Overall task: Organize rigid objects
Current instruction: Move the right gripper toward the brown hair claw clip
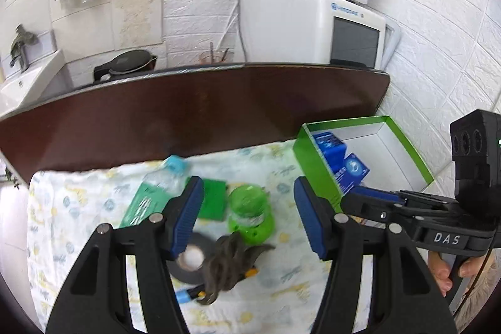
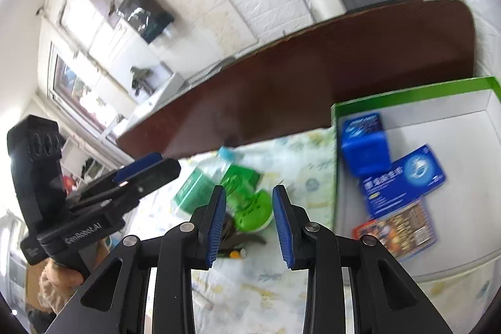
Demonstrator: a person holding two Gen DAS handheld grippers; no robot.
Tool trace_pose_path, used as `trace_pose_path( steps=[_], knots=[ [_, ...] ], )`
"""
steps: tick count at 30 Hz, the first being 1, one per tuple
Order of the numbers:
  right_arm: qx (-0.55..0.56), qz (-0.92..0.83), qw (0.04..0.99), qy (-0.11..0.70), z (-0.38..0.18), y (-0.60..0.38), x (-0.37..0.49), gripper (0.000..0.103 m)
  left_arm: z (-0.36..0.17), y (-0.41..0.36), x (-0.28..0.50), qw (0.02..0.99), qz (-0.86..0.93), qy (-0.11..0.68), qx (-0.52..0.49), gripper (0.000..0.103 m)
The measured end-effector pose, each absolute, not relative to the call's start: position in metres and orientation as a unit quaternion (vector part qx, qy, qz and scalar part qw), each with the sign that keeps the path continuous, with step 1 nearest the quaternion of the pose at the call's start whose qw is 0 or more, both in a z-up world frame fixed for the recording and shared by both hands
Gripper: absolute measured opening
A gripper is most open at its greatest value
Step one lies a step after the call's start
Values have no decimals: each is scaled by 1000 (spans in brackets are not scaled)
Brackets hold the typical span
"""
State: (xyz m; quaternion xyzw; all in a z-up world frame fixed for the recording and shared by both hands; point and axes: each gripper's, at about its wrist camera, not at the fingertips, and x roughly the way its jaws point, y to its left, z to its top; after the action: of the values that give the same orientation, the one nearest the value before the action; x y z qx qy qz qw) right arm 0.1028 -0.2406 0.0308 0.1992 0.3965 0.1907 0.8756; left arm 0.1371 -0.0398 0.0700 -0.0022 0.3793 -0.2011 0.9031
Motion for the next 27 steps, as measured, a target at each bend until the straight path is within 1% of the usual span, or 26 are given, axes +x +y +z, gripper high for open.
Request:
trace_pose_path(
  steps=[6, 13, 15, 17, 18, 19, 23, 26, 27],
  knots=[
    [183, 204, 856, 438, 2, -202, 97, 33, 39, 0, 113, 895, -189, 404, -32, 59],
    [188, 163, 836, 488, -42, -187, 103, 33, -16, 9, 84, 870, -211, 445, -22, 59],
    [185, 147, 836, 496, -50, -185, 104, 40, -27, 7, 81, 866, -209, 454, -12, 59],
    [182, 143, 838, 494, -55, -184, 102, 60, -35, 3, 82, 866, -203, 457, 3, 59],
    [177, 142, 842, 490, -55, -182, 102, 64, -38, 1, 84, 867, -199, 457, 8, 59],
    [167, 139, 847, 485, -56, -180, 101, 65, -40, 0, 86, 868, -196, 456, 11, 59],
    [122, 125, 861, 477, -59, -171, 104, 65, -44, 0, 95, 872, -190, 450, 5, 58],
    [91, 121, 869, 471, -64, -163, 105, 65, -46, -2, 103, 874, -182, 450, 5, 56],
    [79, 118, 875, 462, -64, -161, 104, 65, -47, -4, 105, 874, -183, 451, 6, 54]
  ],
)
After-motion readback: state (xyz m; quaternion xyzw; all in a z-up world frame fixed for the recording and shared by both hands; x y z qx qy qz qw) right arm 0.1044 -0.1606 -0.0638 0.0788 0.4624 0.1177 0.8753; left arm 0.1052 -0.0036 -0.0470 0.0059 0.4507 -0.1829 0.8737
